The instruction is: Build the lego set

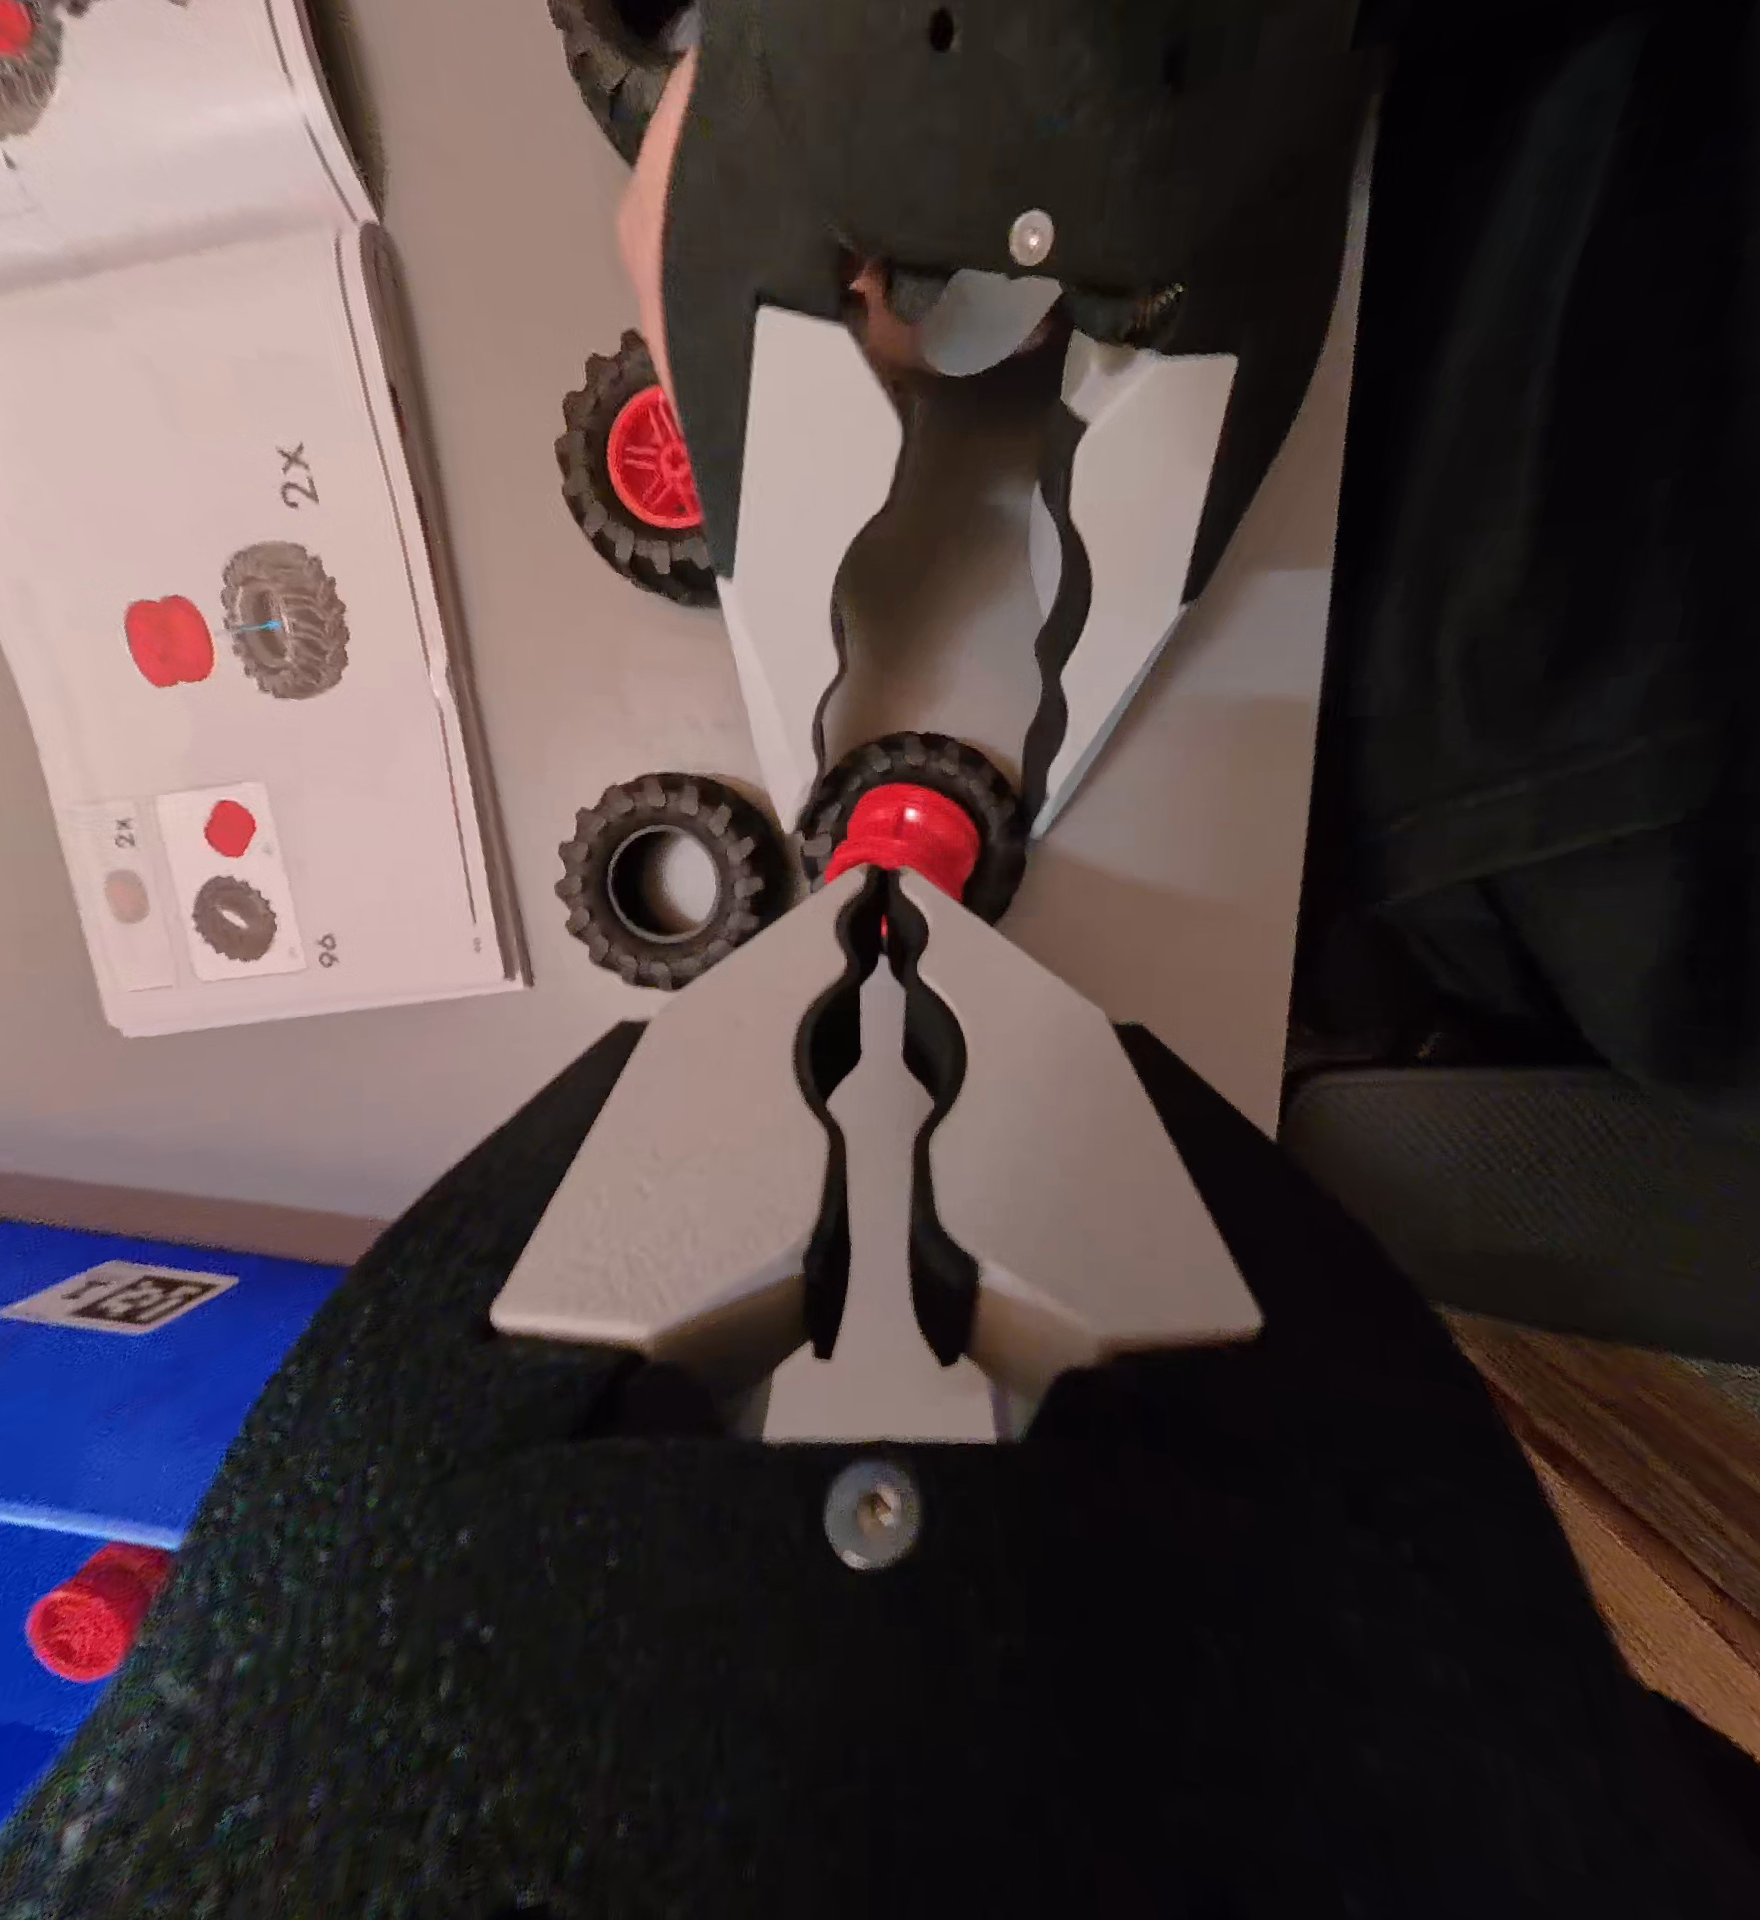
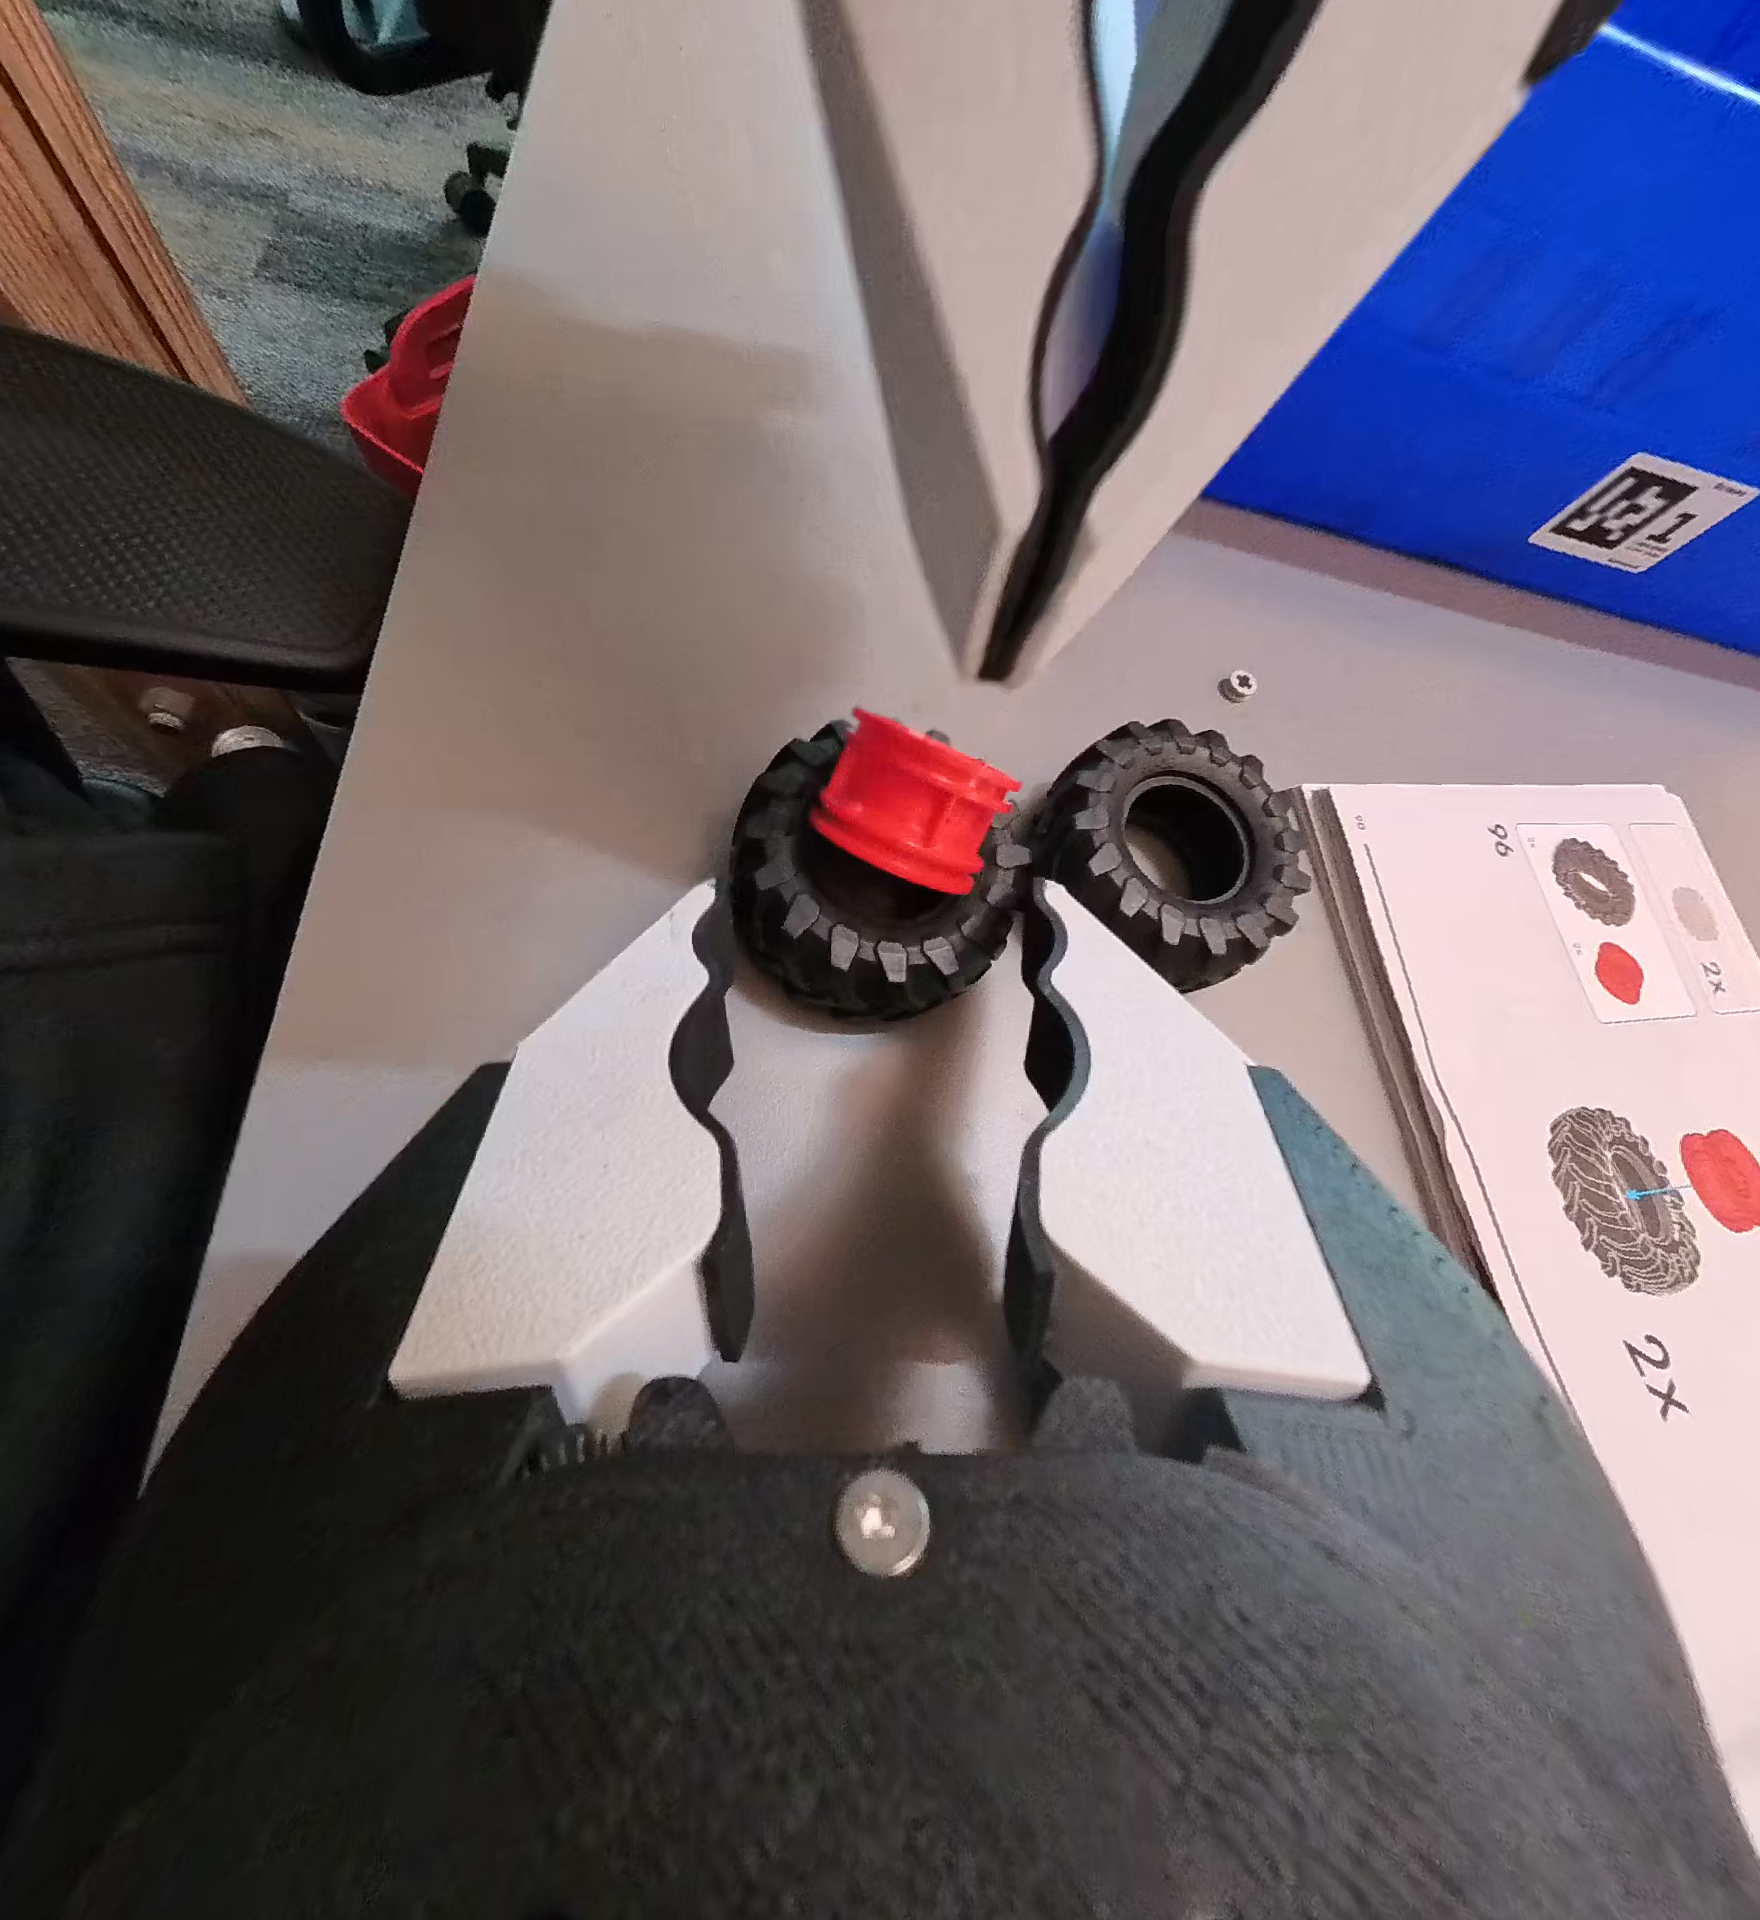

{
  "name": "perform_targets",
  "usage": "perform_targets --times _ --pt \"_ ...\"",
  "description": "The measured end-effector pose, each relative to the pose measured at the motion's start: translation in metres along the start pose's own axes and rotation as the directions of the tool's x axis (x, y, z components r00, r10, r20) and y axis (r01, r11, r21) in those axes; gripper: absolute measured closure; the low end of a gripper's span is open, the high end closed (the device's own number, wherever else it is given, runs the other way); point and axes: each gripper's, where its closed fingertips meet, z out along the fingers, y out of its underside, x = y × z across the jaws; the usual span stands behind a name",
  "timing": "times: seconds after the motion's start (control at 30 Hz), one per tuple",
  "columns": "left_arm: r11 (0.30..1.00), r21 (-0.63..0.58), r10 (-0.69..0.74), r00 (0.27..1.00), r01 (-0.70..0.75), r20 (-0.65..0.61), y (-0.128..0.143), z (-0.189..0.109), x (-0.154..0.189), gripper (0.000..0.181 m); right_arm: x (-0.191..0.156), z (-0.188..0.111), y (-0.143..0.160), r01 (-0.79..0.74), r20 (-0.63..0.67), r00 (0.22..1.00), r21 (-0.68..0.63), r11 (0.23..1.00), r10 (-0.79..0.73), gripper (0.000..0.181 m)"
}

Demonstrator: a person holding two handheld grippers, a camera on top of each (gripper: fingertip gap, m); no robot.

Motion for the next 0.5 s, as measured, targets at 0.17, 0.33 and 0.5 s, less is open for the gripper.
perform_targets --times 0.17,0.33,0.5 --pt "0.998 -0.066 0.011 0.997 -0.016 -0.075 0.008 0.017 0.007 0.181 0.0 0.0 0.0 -0.013 0.012 1.0 -0.001 1.0 0.013 0.126" --pt "0.992 -0.119 0.035 0.997 -0.043 -0.069 0.004 0.029 0.007 0.181 0.0 0.0 0.0 -0.032 0.03 0.999 -0.001 0.999 0.032 0.126" --pt "0.964 -0.255 0.064 0.996 -0.077 -0.058 0.016 0.031 0.001 0.181 0.0 -0.001 0.0 -0.042 0.045 0.998 0.005 0.999 0.042 0.127"
